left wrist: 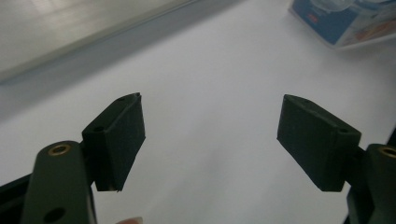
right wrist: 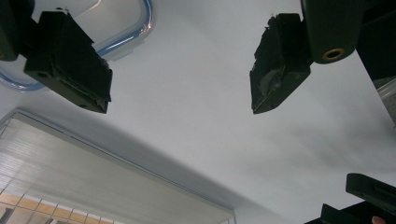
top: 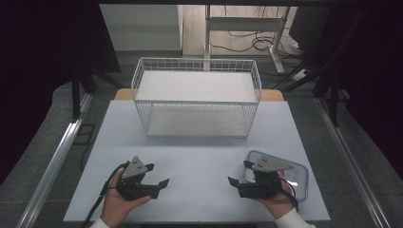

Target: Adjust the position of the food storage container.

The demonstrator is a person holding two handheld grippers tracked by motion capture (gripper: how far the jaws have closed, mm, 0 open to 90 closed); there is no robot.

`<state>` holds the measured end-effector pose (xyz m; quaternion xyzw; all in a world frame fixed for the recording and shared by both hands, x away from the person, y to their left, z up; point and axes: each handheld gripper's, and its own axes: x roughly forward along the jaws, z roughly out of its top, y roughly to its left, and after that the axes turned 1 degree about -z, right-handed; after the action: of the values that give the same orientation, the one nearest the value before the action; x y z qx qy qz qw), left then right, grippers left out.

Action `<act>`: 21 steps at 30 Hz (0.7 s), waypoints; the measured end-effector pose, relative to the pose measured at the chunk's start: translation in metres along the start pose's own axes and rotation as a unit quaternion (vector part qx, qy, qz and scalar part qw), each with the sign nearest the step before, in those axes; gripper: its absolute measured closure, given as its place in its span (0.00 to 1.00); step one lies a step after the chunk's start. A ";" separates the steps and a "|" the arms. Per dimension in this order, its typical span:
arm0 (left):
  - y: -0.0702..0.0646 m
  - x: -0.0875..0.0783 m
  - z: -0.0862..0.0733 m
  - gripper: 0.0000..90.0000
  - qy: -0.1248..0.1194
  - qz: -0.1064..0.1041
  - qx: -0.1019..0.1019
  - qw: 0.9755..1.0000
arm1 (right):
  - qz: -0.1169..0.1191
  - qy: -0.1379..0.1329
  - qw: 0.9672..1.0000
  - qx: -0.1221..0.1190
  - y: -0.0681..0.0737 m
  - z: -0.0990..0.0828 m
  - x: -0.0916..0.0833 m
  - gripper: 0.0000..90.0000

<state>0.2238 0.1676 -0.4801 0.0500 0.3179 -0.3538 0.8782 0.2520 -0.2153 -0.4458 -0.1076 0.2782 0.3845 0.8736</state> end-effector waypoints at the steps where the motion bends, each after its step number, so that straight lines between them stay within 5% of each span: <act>1: 0.000 0.001 0.000 0.25 0.000 -0.004 -0.004 1.000 | 0.000 0.000 1.000 0.000 0.000 0.000 0.000 0.23; 9: 0.002 0.002 0.002 0.25 0.003 0.008 -0.005 1.000 | 0.005 -0.008 1.000 0.002 -0.005 0.000 -0.002 0.23; 21: 0.004 -0.004 0.001 0.25 0.001 0.011 -0.003 1.000 | -0.023 0.002 1.000 0.005 -0.003 0.003 -0.009 0.25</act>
<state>0.2251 0.1729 -0.4773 0.0512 0.3197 -0.3429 0.8818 0.2505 -0.2221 -0.4381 -0.1105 0.2791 0.3630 0.8821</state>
